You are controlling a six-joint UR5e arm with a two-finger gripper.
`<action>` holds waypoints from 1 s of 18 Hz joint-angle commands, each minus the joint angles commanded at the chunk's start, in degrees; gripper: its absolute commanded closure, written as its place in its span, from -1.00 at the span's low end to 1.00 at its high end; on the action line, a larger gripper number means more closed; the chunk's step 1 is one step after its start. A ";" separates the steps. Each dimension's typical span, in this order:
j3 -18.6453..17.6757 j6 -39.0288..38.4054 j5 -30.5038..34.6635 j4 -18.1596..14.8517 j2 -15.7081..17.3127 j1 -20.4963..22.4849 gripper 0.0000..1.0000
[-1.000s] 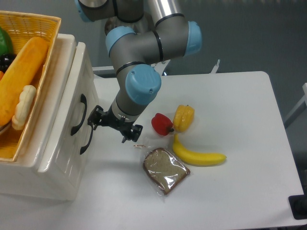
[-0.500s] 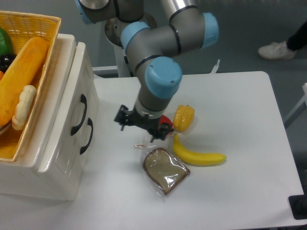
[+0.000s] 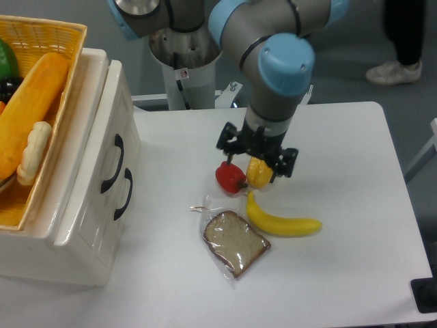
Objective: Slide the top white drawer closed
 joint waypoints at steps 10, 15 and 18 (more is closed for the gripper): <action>-5.09 14.08 2.03 -0.45 6.86 7.04 -1.00; -7.38 22.34 2.29 -0.71 10.02 10.46 -1.00; -9.05 24.54 2.38 -0.71 11.61 11.52 -1.00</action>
